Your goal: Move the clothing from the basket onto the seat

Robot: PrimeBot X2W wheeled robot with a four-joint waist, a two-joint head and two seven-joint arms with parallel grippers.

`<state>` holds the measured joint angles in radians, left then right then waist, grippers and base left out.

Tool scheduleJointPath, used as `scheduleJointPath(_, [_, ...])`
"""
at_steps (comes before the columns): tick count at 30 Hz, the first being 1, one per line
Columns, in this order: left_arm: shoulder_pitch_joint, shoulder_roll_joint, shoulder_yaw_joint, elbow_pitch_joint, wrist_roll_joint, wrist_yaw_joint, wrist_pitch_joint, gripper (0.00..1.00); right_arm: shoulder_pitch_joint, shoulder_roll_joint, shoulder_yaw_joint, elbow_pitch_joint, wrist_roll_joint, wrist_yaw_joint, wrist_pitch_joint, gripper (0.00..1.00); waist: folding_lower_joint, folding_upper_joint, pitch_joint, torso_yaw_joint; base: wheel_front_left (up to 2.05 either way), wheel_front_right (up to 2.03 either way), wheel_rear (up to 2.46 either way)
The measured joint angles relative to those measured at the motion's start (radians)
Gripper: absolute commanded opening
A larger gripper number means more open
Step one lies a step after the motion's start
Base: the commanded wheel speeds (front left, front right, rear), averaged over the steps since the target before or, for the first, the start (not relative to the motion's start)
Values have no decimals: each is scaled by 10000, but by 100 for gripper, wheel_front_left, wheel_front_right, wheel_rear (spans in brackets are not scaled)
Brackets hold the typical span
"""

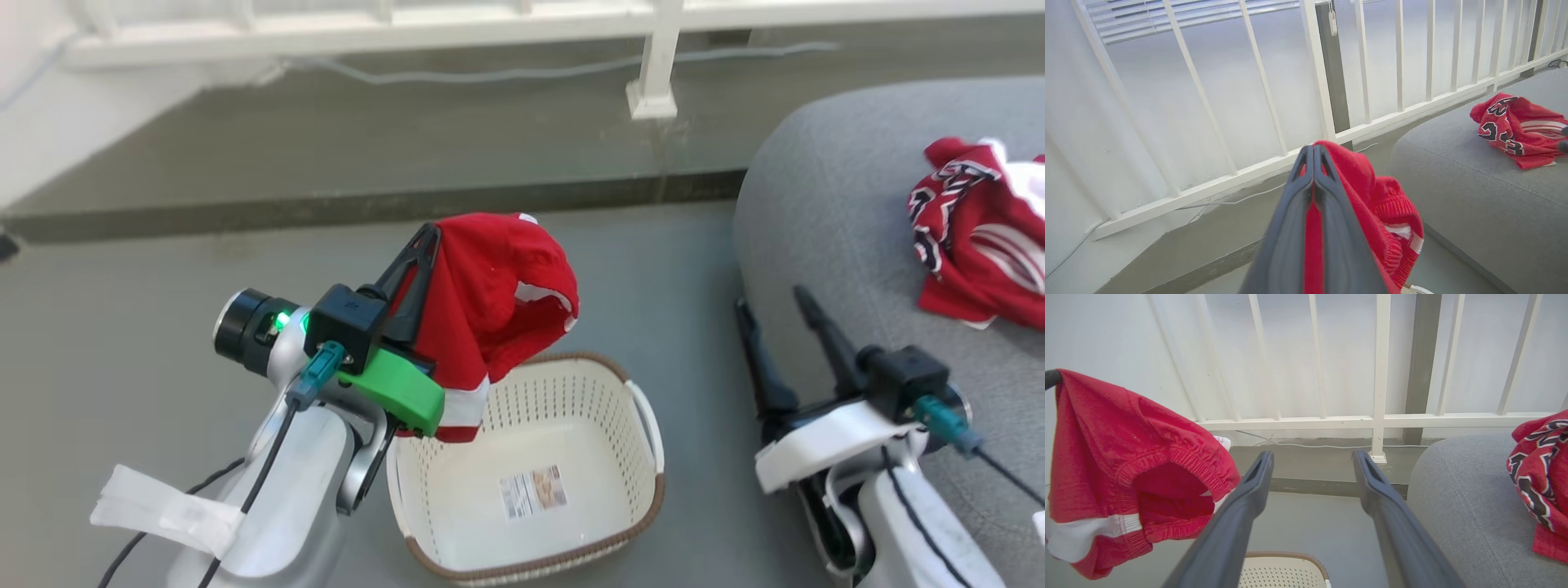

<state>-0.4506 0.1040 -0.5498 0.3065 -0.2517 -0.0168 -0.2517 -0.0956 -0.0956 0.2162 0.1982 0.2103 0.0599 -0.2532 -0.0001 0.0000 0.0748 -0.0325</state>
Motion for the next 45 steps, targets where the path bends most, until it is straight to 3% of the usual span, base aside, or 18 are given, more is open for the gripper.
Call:
scheduleJointPath(15, [49,-176,-717,-1275,10,-12,665,0,372,84,1969,-52,-405,464,441,100,0,0,-848,-75,0,0,0])
scheduleJointPath(29, [-12,-224,-1191,-2401,113,-109,1308,0,-859,75,2263,537,-894,541,441,100,0,0,-1001,465,0,0,0])
scheduleJointPath(31, [-11,-226,-1227,-2520,113,-109,1381,0,-1037,75,2320,663,-930,541,441,42,0,0,-1002,478,0,0,0])
scheduleJointPath(33, [-6,-228,-1267,-2569,111,-109,1467,0,-1119,75,2364,788,-986,541,439,0,0,0,-998,483,0,0,0])
scheduleJointPath(43, [457,-171,-965,-2529,-121,29,1770,1,-1460,88,2159,1012,-930,541,424,0,0,0,-986,288,0,0,0])
scheduleJointPath(45, [632,-178,-928,-2518,-372,132,1802,40,-1597,59,2061,1001,-930,541,414,0,0,0,-985,186,0,0,0])
